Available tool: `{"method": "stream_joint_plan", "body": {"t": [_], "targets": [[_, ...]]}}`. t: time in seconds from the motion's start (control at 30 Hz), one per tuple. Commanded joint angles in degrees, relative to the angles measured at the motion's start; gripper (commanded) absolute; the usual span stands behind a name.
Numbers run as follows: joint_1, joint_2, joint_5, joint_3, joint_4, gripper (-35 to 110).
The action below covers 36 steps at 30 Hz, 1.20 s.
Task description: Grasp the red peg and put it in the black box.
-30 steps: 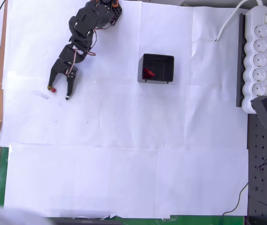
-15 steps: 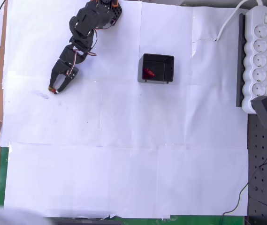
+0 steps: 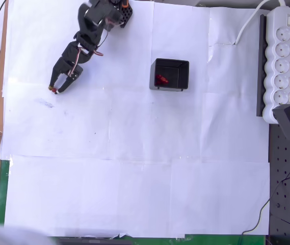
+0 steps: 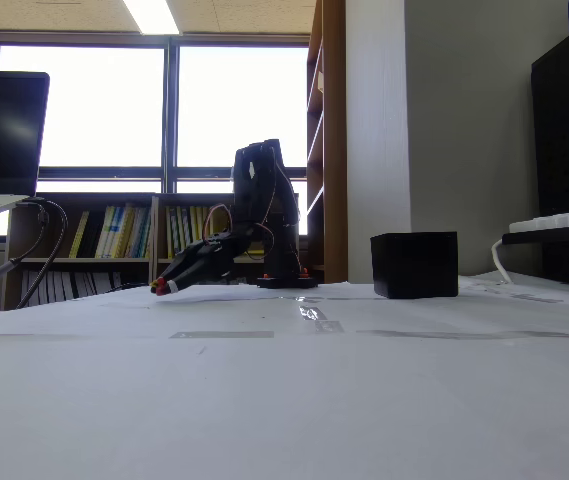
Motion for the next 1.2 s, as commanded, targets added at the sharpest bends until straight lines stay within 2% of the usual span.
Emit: {"method": "stream_joint_plan", "body": {"t": [0.0, 0.2, 0.33, 0.47, 0.63, 0.77, 1.17], "targets": [[0.79, -17.23, -1.76, 8.7, 30.94, 0], [-2.99, -25.93, -0.18, 24.7, 67.68, 0], [-7.91, -23.91, 2.2, 45.0, 98.0, 0], [-16.7, -18.37, 13.01, 64.25, 117.07, 0], [-27.95, -12.3, 21.8, 81.56, 131.31, 0], [-35.6, -9.32, 22.68, 87.8, 139.04, 0], [-57.04, -6.24, 29.0, 85.08, 141.94, 0]]}}
